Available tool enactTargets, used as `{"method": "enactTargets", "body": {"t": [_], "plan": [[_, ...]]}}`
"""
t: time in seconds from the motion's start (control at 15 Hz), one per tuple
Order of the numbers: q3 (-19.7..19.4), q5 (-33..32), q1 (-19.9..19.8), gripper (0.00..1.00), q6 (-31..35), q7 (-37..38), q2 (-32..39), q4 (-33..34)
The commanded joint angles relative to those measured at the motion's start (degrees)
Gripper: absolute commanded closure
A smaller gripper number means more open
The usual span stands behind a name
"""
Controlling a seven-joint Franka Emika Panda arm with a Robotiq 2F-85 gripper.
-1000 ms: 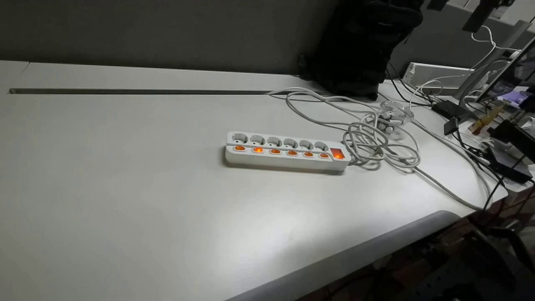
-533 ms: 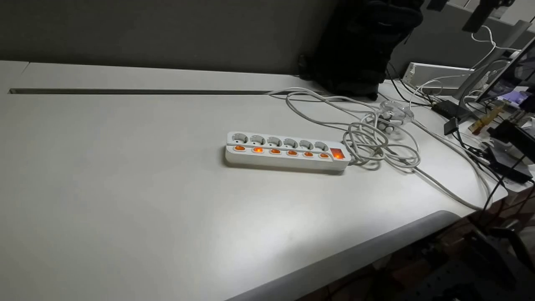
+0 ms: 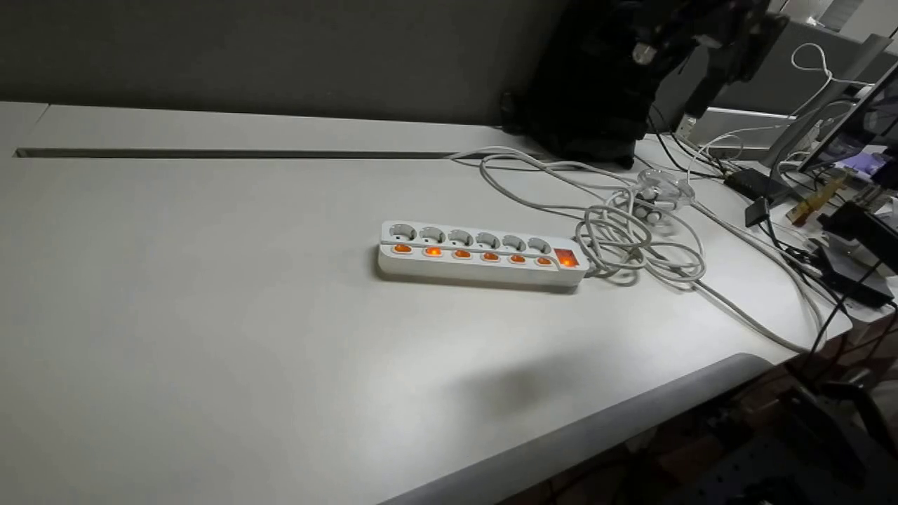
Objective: Turn off the second switch from the left
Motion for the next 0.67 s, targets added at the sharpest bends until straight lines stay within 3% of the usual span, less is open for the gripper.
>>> {"method": "enactTargets", "body": {"t": [0.0,0.2,0.27,0.33,0.6], "plan": [[2.7,1.8,1.7,0.0,10.0,0.3,1.2,-6.7],[5.8,1.8,4.0,0.0,20.5,0.9,3.4,-12.3],[6.8,2.0,4.8,0.25,23.6,1.4,4.4,-13.6],[7.8,1.6,5.6,0.27,26.6,2.2,5.5,-14.7],[11.2,-1.6,7.4,0.55,36.7,7.4,11.7,-15.5]]}}
